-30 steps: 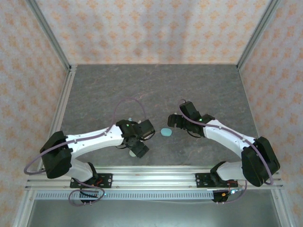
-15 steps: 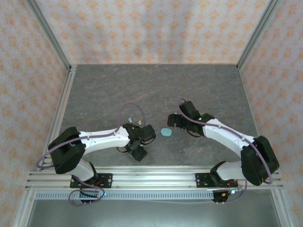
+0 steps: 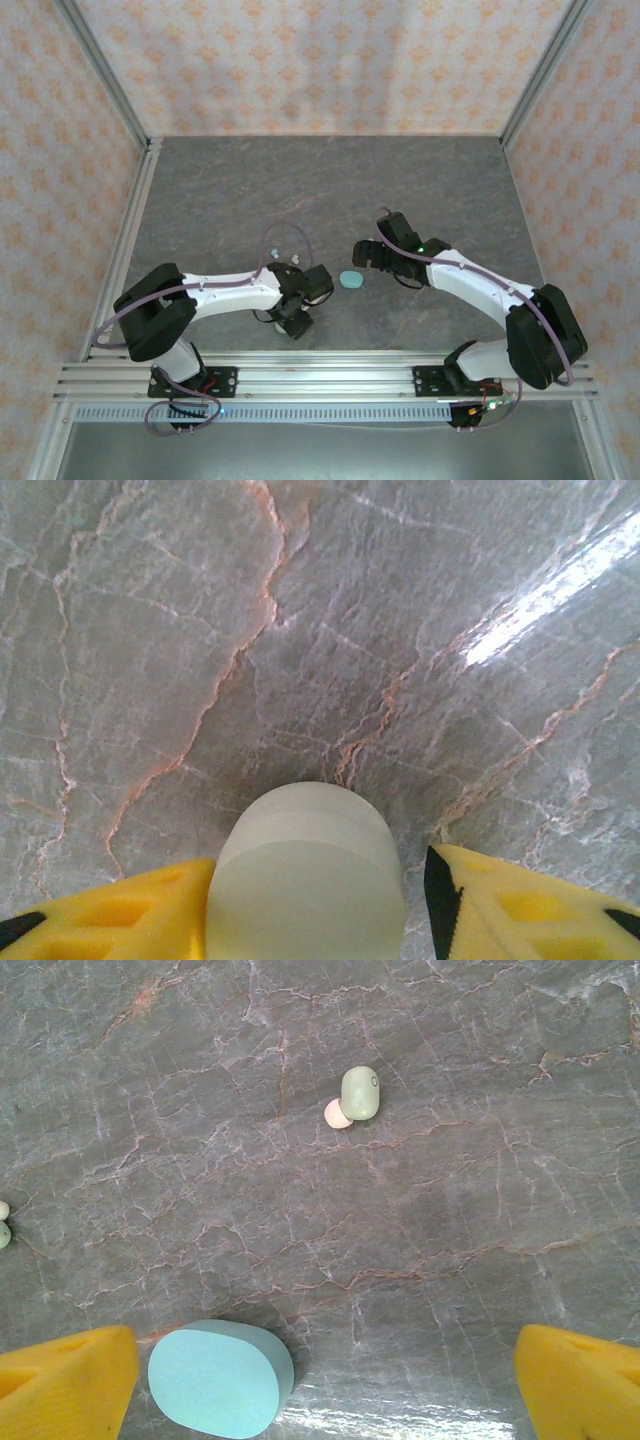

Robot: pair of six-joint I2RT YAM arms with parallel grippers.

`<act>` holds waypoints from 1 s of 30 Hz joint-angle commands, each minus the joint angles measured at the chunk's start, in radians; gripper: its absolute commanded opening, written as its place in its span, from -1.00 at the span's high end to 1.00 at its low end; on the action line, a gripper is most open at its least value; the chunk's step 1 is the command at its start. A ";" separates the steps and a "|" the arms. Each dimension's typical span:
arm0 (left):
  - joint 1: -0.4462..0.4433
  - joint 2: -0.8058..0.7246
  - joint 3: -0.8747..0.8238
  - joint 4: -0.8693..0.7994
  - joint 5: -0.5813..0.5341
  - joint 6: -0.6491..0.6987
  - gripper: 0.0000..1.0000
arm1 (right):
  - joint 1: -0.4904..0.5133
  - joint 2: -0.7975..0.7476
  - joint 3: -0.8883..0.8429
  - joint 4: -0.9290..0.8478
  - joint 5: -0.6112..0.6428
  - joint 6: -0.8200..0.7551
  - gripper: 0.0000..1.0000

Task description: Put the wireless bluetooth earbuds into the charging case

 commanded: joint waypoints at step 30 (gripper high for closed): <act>0.016 -0.225 0.186 0.171 0.074 0.337 0.16 | -0.171 -0.269 -0.058 0.028 -0.667 0.232 -0.73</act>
